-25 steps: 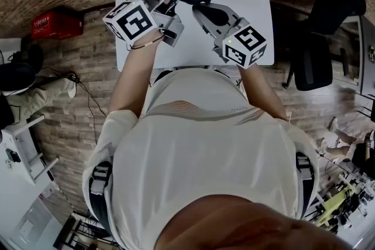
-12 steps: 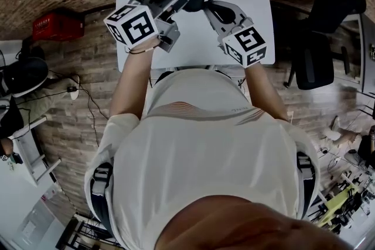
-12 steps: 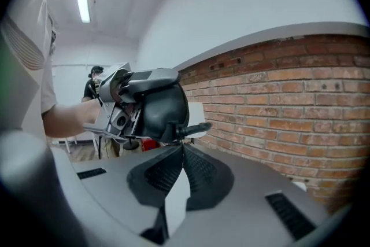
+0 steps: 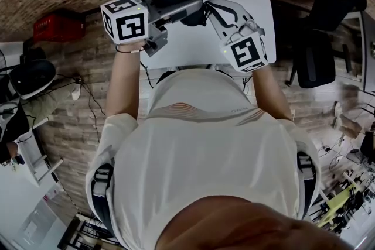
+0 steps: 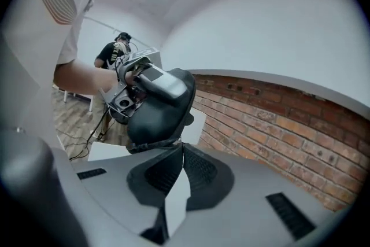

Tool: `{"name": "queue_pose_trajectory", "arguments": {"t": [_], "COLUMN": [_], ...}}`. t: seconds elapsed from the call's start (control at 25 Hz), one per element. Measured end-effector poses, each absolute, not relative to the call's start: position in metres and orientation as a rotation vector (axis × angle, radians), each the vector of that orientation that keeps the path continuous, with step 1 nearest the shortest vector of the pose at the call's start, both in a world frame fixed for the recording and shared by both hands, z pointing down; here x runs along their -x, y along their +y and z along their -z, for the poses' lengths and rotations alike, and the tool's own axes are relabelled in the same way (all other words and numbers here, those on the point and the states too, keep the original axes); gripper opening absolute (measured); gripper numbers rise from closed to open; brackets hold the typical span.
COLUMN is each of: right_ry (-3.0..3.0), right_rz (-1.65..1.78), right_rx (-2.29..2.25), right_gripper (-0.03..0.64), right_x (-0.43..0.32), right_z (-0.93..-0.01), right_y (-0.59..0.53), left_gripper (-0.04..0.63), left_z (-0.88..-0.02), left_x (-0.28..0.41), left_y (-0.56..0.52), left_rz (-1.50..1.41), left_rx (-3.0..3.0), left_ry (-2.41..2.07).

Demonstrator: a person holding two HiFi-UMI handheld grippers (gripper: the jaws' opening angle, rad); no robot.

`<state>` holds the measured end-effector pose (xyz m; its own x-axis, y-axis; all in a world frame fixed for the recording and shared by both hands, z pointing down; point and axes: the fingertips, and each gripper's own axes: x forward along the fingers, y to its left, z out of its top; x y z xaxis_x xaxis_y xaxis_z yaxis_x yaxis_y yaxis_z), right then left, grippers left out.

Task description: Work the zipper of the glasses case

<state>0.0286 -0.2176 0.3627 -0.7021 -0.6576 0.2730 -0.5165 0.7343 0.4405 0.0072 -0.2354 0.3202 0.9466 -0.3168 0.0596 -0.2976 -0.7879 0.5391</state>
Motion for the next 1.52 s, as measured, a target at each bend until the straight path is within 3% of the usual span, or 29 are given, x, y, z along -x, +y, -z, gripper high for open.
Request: {"name": "queue_pose_trajectory", "arguments": {"t": [0.52,1.0,1.28,1.52], "right_ry": [-2.508,-2.351,-2.380,-2.479], "right_rz": [0.686,0.930,0.891,0.729], "right_rx": [-0.862,-0.724,-0.698,-0.850], "right_gripper": [0.057,0.064,0.077,0.083], "right_x": [-0.021,-0.013,-0.010,-0.026], "right_z": [-0.344,-0.358,-0.364,-0.352], "right_y": [-0.208,-0.198,-0.199,-0.219], "left_gripper": [0.272,0.272,0.272,0.273], "left_z": [-0.374,-0.465,-0.477,-0.439], "left_x": [-0.033,-0.030,-0.028,-0.024], "left_y": [-0.188,-0.174,-0.186,-0.219], "left_rz": [-0.491,-1.128,-1.163,-0.805], "left_rx": [-2.631,-2.590,-2.645,-2.737], "left_ry": [-0.189,-0.229,-0.314,-0.595]}}
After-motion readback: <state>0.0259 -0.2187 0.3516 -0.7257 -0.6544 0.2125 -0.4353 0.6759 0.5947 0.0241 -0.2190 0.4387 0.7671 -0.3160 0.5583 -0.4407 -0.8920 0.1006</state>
